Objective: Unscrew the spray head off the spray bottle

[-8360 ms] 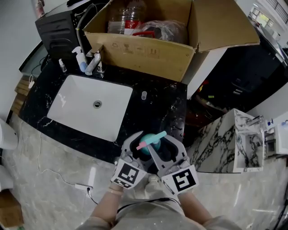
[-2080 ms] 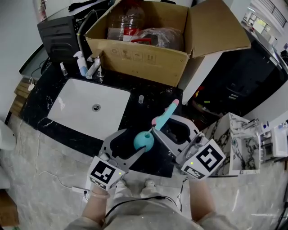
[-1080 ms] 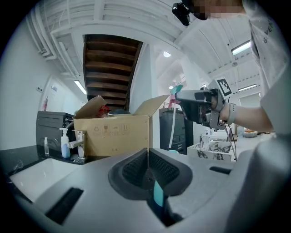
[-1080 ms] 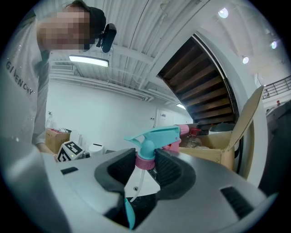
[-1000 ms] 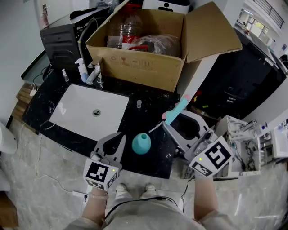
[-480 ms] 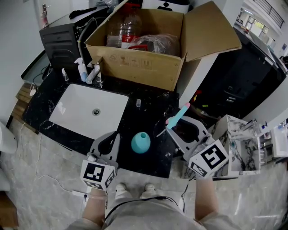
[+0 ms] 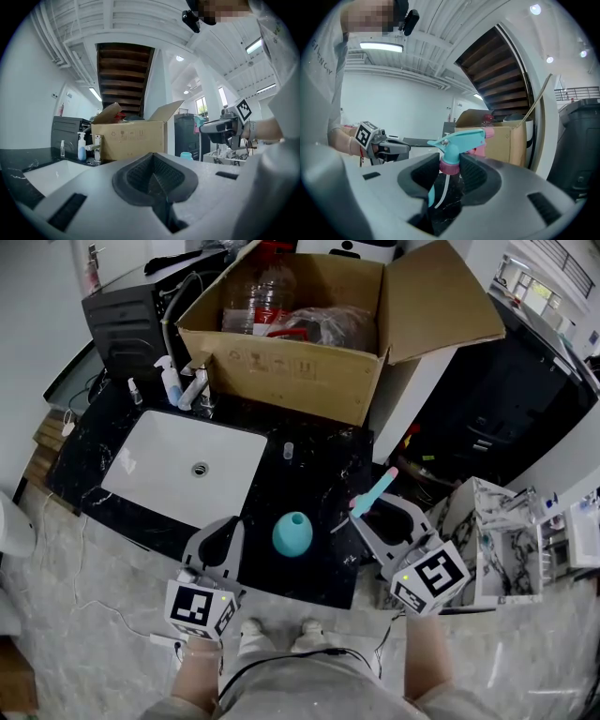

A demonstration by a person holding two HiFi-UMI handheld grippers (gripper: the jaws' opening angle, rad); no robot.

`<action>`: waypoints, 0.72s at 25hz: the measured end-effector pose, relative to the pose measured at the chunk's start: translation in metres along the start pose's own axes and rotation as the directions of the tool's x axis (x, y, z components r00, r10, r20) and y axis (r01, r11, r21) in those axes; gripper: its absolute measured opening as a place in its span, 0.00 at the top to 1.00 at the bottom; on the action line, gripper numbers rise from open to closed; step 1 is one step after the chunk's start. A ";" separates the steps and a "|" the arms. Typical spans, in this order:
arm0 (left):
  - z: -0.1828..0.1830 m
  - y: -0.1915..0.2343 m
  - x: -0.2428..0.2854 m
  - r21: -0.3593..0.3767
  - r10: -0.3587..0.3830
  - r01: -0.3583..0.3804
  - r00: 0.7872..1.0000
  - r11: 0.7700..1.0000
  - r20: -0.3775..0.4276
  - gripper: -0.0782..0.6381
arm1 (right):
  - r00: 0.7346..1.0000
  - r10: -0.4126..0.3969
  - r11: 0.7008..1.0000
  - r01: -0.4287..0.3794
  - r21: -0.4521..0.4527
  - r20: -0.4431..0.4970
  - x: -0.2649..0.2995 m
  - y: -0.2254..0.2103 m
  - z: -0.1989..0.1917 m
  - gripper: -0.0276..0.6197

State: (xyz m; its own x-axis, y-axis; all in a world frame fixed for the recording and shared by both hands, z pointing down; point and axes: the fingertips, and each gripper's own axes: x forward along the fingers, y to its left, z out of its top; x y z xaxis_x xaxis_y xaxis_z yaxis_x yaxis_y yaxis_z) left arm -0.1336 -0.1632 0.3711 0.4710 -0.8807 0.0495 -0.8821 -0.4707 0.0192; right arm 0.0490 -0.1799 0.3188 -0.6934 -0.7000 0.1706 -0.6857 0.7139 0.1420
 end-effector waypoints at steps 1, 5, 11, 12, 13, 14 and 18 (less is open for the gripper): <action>0.001 0.000 -0.001 0.002 0.004 -0.004 1.000 1.000 0.007 0.88 | 1.000 -0.002 1.000 0.002 0.006 -0.001 -0.001 0.000 -0.003 0.74; 0.001 0.003 -0.004 0.004 0.028 -0.028 1.000 1.000 0.013 0.88 | 1.000 -0.008 1.000 0.008 0.026 -0.005 -0.003 -0.001 -0.012 0.74; 0.001 0.006 -0.008 0.005 0.066 -0.066 0.998 0.998 0.017 0.88 | 0.999 -0.021 1.000 0.021 0.017 -0.024 -0.007 -0.004 -0.022 0.74; 0.001 0.007 -0.008 0.004 0.073 -0.073 0.997 0.997 0.018 0.88 | 0.999 -0.020 1.000 0.021 0.017 -0.024 -0.007 -0.004 -0.023 0.74; 0.002 0.008 -0.009 0.004 0.080 -0.080 0.997 0.997 0.020 0.88 | 1.000 -0.020 1.000 0.020 0.019 -0.024 -0.007 -0.005 -0.023 0.74; 0.002 0.009 -0.009 0.003 0.086 -0.086 0.996 0.996 0.020 0.88 | 1.000 -0.019 1.000 0.020 0.020 -0.023 -0.008 -0.005 -0.024 0.74; 0.003 0.012 -0.011 0.001 0.113 -0.113 0.993 0.994 0.021 0.88 | 1.000 -0.013 1.000 0.014 0.025 -0.021 -0.009 -0.006 -0.025 0.74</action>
State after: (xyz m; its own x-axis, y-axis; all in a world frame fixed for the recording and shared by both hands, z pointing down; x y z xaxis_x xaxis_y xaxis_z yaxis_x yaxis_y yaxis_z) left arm -0.1493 -0.1591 0.3679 0.3681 -0.9293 0.0303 -0.9298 -0.3679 0.0129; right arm 0.0648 -0.1779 0.3406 -0.6794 -0.7091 0.1888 -0.7008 0.7033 0.1196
